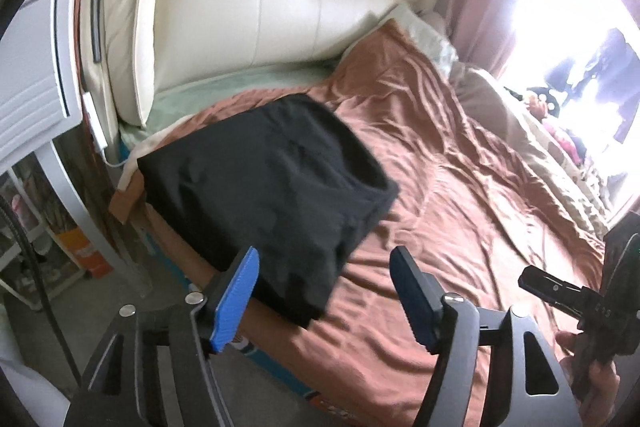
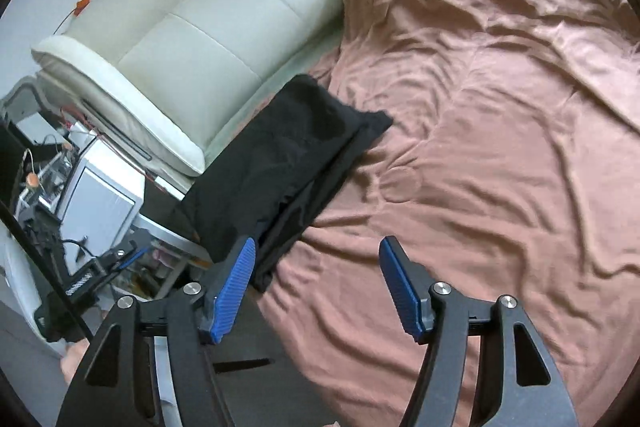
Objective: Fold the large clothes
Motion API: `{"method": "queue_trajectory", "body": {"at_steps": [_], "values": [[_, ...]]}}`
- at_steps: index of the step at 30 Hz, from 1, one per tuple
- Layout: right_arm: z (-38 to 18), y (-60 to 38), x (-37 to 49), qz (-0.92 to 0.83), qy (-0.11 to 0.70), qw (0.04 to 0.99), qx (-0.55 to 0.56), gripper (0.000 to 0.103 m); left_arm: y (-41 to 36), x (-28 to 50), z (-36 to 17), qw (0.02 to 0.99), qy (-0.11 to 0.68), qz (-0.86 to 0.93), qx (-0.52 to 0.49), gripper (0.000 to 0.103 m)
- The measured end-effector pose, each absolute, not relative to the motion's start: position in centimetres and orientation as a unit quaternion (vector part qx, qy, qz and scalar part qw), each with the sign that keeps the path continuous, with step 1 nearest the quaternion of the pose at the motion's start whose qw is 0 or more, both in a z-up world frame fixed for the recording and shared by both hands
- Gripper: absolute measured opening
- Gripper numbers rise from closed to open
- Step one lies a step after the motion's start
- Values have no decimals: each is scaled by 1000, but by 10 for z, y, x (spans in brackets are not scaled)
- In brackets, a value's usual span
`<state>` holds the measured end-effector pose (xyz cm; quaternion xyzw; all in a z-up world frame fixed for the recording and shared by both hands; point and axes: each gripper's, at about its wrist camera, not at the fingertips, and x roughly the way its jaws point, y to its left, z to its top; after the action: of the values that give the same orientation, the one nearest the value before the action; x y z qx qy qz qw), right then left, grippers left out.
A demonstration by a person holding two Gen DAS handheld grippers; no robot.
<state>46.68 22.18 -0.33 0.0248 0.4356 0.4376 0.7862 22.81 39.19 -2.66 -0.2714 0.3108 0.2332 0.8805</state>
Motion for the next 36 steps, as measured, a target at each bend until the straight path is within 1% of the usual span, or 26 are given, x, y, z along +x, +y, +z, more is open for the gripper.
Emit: {"method": "queue_trajectory", "body": {"at_steps": [3, 4, 5, 7, 10, 11, 13, 14, 15, 24, 36], "values": [[17, 195, 447, 436, 412, 800, 11, 68, 369, 219, -14, 889, 300, 229, -261, 77], [23, 185, 439, 435, 405, 804, 7, 69, 361, 217, -10, 891, 298, 228, -256, 81], [27, 178, 433, 432, 398, 809, 2, 74, 353, 213, -6, 895, 293, 226, -251, 85], [37, 160, 420, 425, 383, 820, -6, 82, 337, 208, 2, 901, 284, 224, -239, 91], [48, 133, 397, 409, 368, 835, -15, 83, 312, 197, 15, 912, 269, 218, -220, 102], [52, 125, 389, 401, 360, 842, -19, 86, 303, 194, 19, 916, 263, 215, -213, 102], [62, 106, 371, 391, 343, 854, -22, 93, 287, 188, 25, 921, 260, 208, -201, 102], [66, 96, 363, 389, 337, 857, -20, 102, 278, 186, 27, 924, 259, 202, -195, 102], [70, 87, 354, 387, 330, 861, -18, 103, 270, 183, 30, 926, 258, 197, -191, 102], [84, 9, 279, 343, 288, 894, 1, 103, 210, 157, 48, 947, 238, 153, -153, 102], [76, -58, 191, 308, 246, 919, 26, 103, 149, 107, 50, 961, 218, 108, -129, 102]]}}
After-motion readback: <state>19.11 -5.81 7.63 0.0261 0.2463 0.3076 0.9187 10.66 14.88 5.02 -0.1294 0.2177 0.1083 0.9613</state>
